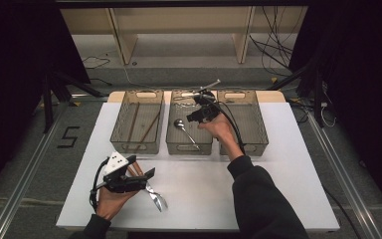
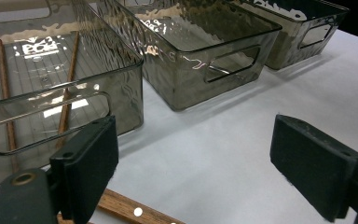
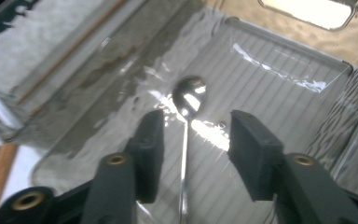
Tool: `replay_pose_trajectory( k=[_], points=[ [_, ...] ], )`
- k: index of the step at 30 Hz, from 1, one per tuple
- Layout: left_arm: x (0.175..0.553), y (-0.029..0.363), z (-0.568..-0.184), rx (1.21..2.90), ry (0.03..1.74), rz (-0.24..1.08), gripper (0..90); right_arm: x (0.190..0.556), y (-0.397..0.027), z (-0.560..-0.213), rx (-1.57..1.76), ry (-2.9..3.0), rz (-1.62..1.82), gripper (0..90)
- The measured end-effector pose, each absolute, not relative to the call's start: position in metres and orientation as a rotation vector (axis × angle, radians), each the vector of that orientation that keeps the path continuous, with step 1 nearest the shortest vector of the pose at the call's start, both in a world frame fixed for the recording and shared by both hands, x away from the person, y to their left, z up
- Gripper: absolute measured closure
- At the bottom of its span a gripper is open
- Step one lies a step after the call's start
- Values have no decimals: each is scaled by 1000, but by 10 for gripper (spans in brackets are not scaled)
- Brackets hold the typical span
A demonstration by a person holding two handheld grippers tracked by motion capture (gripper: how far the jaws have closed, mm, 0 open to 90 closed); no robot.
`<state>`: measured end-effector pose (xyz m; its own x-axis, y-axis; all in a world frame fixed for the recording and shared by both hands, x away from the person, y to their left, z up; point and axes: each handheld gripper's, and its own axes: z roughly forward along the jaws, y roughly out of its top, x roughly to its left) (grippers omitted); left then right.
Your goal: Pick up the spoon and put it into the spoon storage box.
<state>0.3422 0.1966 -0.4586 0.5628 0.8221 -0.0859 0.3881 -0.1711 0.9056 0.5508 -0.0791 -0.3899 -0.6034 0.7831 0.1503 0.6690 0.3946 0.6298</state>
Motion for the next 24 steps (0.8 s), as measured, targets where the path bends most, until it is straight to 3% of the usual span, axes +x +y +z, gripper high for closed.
replay_pose_trajectory(
  k=[10,24],
  points=[
    [343,198,-458,1773,1007,544,150,514,-85,-368,1180,2476,1119,420],
    [344,224,-454,1710,1080,603,150,439,-78,-392,1007,2550,1241,395]
  ],
)
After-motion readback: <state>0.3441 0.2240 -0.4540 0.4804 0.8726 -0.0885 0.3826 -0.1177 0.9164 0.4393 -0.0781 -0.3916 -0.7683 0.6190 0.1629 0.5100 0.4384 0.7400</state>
